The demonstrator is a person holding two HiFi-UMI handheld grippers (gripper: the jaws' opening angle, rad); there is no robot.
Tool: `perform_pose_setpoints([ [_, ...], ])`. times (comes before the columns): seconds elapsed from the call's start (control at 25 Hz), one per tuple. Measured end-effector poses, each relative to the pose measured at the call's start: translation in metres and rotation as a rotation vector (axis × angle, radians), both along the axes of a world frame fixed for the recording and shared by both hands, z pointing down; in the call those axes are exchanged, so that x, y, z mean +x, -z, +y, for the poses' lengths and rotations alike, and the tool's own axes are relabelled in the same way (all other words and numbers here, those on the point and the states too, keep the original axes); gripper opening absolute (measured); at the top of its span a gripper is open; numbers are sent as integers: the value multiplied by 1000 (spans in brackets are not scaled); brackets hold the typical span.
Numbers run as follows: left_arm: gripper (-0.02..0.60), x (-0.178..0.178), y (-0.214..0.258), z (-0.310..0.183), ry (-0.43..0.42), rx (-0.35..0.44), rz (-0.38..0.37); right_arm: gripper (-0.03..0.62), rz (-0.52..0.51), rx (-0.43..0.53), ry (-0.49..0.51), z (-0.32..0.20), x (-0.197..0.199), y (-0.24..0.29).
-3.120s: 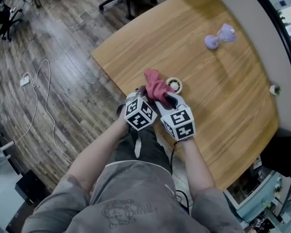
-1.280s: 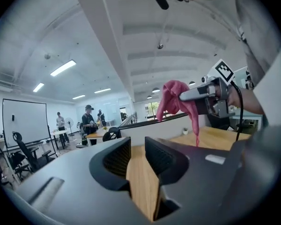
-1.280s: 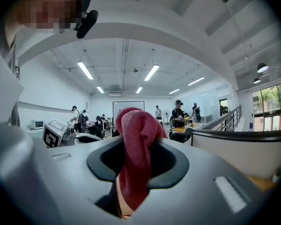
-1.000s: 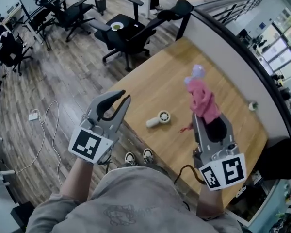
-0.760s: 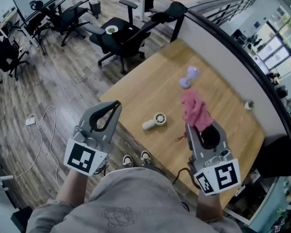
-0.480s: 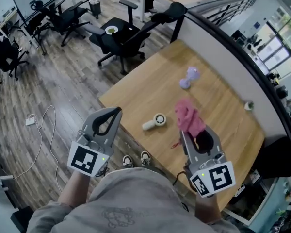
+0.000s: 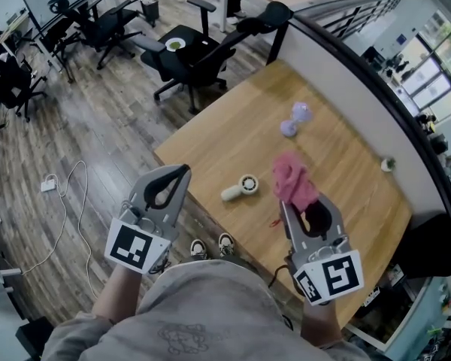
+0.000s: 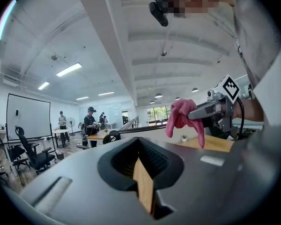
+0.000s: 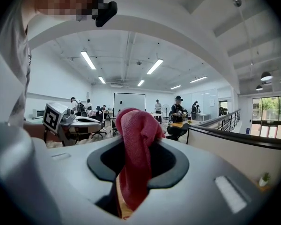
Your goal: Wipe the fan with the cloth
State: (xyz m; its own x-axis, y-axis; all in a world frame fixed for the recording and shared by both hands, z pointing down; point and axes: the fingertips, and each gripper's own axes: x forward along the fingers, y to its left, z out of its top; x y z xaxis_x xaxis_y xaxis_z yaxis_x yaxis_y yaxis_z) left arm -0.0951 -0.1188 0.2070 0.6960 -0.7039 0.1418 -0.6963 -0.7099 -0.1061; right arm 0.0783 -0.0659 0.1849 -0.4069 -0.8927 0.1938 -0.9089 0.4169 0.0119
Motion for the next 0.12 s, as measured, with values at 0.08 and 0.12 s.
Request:
perform_pose_setpoints([
  [0.08, 2, -1, -1, 1, 4, -7, -8, 126, 3, -2, 3, 2, -1, 0],
  [0.12, 2, -1, -2, 1, 5, -10, -11, 126, 4, -2, 5, 3, -1, 1],
])
